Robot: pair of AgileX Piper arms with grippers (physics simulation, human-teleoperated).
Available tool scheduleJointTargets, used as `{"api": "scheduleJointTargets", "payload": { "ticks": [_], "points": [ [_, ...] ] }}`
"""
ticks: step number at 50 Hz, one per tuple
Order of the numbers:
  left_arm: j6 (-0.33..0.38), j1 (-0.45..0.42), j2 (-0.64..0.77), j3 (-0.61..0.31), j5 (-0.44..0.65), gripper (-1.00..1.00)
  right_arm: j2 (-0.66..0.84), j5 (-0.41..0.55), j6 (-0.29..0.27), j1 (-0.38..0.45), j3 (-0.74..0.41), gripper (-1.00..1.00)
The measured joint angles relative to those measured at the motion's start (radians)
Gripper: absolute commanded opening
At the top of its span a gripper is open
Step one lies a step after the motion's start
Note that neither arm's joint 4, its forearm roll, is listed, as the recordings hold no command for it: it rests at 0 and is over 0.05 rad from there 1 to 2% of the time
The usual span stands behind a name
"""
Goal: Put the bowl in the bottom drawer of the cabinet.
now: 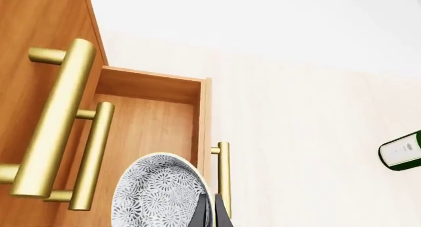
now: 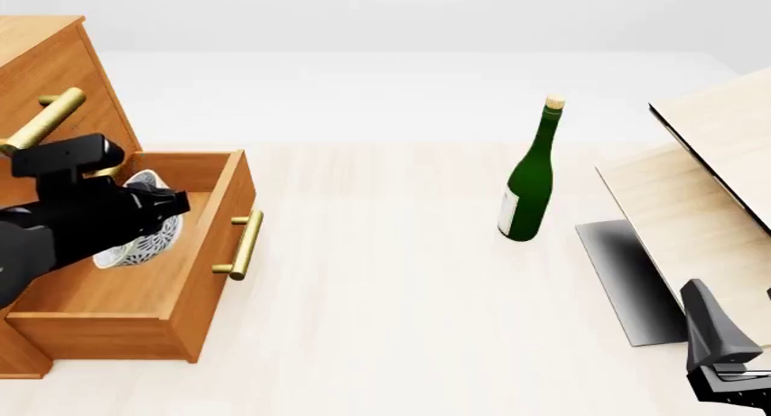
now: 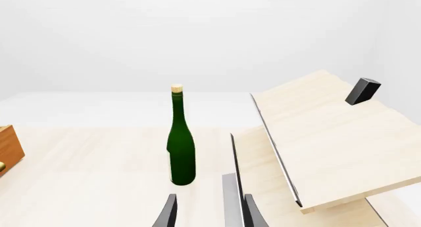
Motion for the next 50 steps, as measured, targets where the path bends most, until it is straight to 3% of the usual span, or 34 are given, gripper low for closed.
{"api": "scheduleJointTargets", "payload": {
  "ticks": [50],
  "points": [
    [0.009,0.07,0.137,0.046,-0.116,-1.0,0.0,0.0,0.0,0.0,0.0,1.0]
  ]
}}
